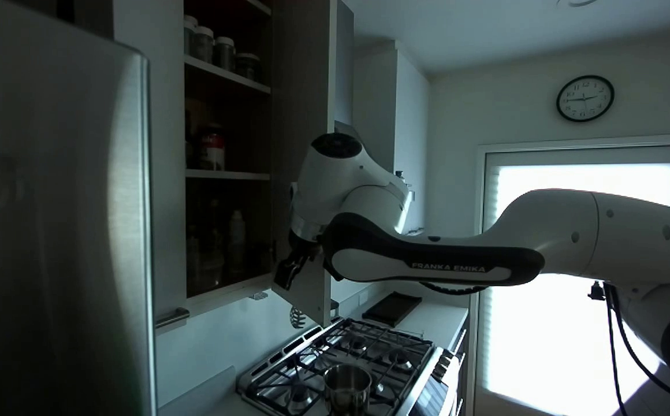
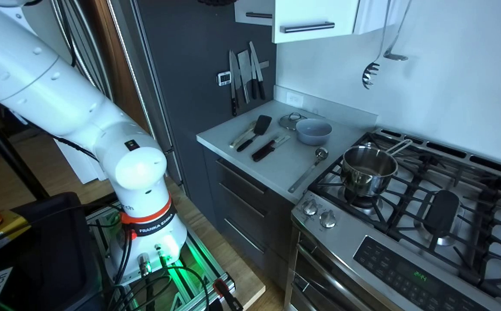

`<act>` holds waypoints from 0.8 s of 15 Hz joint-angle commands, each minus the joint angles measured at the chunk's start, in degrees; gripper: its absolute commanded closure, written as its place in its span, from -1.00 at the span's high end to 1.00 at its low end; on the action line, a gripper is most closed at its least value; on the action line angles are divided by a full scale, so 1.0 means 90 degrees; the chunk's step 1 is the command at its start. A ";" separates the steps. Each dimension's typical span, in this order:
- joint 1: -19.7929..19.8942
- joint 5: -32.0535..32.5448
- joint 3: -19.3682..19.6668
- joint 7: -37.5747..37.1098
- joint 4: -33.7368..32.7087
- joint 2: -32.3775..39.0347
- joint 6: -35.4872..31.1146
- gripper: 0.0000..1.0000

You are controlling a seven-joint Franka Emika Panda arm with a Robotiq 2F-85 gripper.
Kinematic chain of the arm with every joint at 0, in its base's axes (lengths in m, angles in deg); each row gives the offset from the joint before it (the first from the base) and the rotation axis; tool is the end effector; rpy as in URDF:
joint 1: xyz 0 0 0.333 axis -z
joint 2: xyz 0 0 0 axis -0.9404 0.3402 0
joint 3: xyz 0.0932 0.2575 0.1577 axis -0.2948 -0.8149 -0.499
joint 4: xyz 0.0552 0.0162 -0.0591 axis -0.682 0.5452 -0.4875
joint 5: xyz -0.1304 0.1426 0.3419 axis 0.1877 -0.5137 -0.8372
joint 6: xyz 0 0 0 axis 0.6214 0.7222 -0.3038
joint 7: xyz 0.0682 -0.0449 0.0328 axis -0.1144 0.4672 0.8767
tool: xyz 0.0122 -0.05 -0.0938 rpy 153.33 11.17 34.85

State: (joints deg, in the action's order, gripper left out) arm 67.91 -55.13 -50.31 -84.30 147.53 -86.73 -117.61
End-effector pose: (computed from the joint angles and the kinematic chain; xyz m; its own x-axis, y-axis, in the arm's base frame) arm 0.4123 0.1436 0.7388 0.7961 0.3315 0.5063 0.0463 -0.8675 0.4952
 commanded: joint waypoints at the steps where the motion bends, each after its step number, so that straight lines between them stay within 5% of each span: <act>1: 0.0051 0.0176 0.0026 -0.0163 0.0168 -0.0062 0.0123 1.00; 12: 0.0169 0.0680 0.0418 -0.0021 0.0426 -0.0092 -0.0205 1.00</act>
State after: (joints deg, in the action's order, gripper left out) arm 69.36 -50.36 -47.56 -84.30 149.70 -86.71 -118.16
